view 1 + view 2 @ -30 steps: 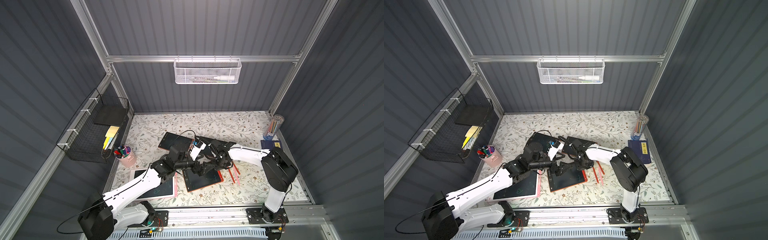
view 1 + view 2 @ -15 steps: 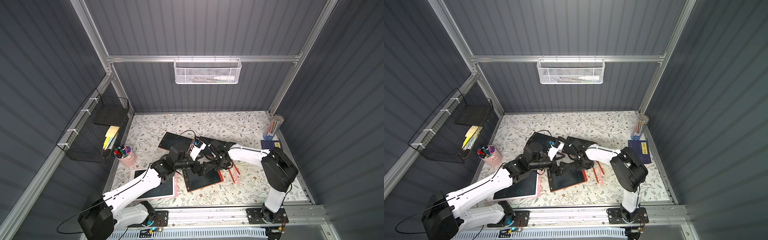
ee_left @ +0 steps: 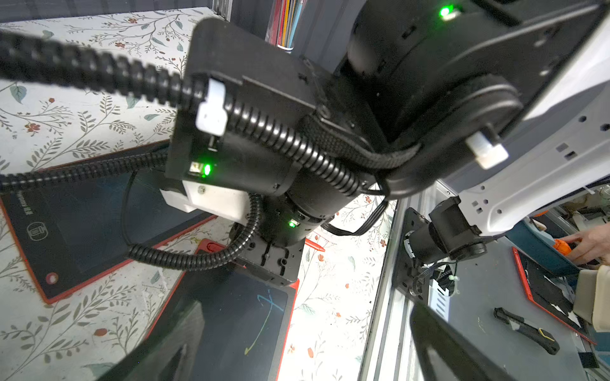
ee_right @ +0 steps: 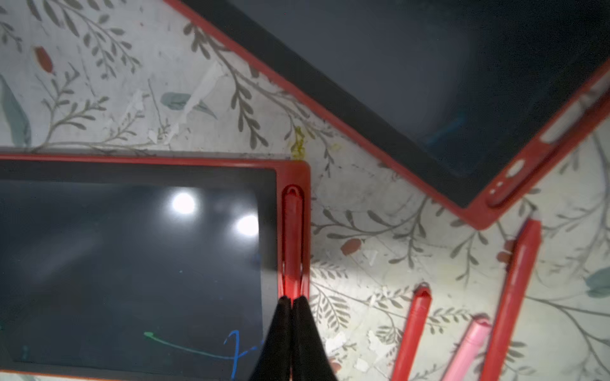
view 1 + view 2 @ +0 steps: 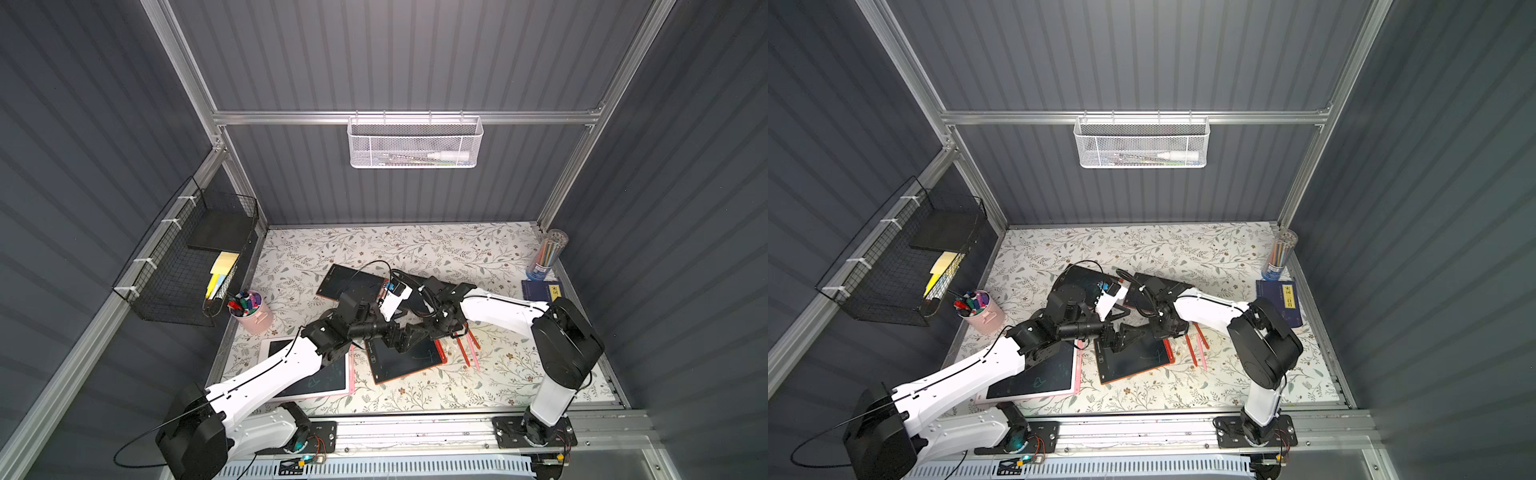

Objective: Place the stylus back onto the writing tablet
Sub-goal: Place the stylus on the writing tablet.

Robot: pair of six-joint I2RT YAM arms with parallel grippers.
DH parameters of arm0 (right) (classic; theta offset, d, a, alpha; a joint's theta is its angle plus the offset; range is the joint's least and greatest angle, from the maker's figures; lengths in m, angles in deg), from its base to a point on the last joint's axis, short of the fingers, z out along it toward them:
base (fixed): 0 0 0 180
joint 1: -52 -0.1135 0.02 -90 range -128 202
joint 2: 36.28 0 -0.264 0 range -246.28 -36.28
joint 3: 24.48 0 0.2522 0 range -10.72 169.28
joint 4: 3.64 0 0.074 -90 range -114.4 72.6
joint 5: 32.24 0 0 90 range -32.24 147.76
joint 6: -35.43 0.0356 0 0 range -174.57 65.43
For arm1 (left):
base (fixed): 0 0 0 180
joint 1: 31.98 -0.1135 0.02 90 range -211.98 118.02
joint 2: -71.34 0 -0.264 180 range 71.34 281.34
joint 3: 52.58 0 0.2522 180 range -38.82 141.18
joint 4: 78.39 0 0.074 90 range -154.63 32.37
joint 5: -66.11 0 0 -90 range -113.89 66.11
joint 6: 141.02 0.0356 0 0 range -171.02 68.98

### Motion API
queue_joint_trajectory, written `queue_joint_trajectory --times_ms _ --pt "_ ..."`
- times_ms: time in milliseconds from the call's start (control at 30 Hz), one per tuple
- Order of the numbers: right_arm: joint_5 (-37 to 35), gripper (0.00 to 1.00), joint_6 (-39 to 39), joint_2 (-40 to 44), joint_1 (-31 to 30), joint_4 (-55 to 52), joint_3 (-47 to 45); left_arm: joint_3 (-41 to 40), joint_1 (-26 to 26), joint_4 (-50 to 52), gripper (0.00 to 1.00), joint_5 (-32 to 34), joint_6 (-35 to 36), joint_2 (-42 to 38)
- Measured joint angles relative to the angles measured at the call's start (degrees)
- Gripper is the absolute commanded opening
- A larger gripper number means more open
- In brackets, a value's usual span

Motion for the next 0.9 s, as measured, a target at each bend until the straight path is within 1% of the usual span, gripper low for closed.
queue_joint_trajectory --times_ms 133,600,900 --pt "0.0 0.00 0.2 0.0 0.0 0.0 -0.3 0.0 0.0 0.0 0.99 0.0 0.0 0.0" --pt "0.0 0.00 0.7 -0.3 0.0 0.1 -0.6 0.0 0.0 0.0 0.99 0.0 0.0 0.0" --pt "-0.1 0.00 0.9 -2.0 0.0 0.7 -0.8 0.0 0.0 0.0 0.99 0.0 0.0 0.0"
